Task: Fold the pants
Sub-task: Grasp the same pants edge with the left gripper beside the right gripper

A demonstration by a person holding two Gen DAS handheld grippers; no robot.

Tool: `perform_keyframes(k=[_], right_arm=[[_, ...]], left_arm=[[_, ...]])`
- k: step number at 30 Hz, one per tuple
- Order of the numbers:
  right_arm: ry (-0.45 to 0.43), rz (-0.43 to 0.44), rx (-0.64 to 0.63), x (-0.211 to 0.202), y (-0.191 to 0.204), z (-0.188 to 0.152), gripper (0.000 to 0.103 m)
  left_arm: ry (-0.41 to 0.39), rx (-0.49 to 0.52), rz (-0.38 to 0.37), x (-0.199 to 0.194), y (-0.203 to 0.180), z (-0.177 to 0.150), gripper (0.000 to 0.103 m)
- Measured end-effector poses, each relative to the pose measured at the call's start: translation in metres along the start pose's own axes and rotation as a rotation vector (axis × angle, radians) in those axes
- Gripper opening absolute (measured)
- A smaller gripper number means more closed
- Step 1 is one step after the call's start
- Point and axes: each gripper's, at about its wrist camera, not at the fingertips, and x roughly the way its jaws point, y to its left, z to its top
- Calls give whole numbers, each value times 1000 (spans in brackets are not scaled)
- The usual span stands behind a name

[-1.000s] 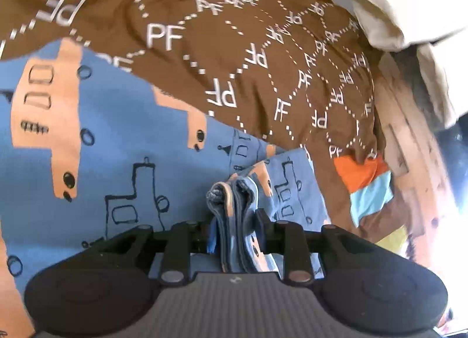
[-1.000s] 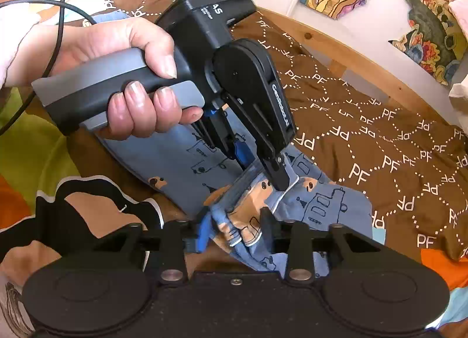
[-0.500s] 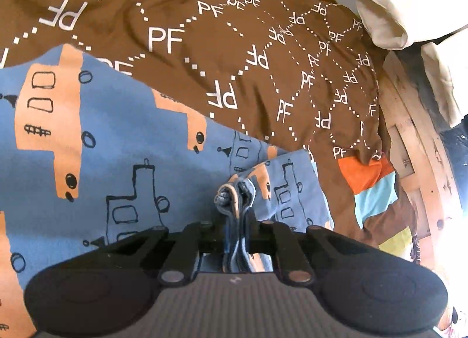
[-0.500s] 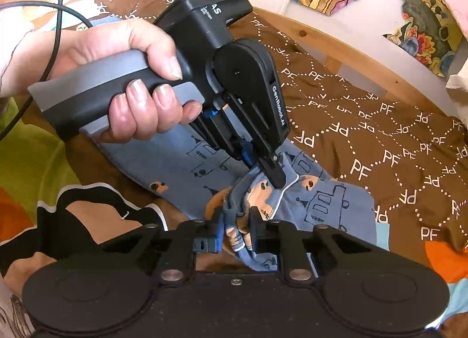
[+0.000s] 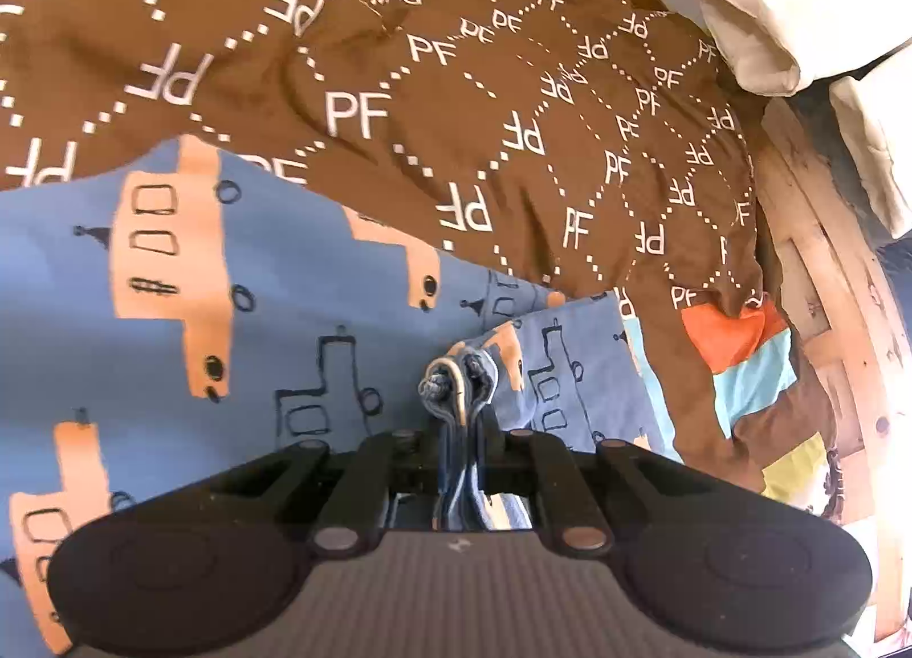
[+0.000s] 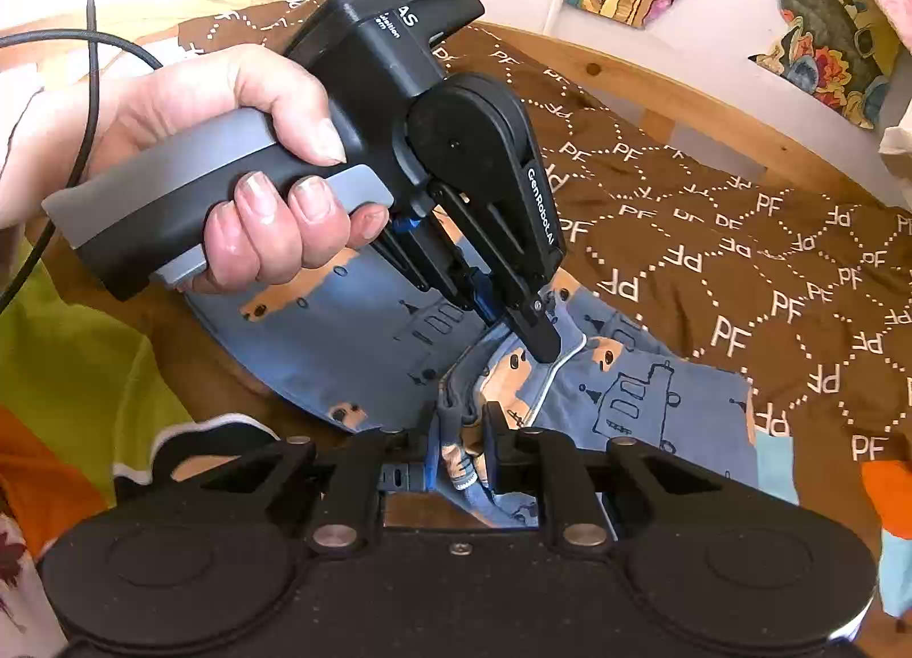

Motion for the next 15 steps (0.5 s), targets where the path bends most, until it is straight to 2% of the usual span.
perform_keyframes(k=[10, 15], right_arm=[[-19, 57, -8, 1, 17, 12, 16], [-31, 89, -19, 5, 27, 20, 16]], left_arm=[[0, -25, 58, -21, 14, -1, 10], [-23, 7, 93, -37, 14, 0, 10]])
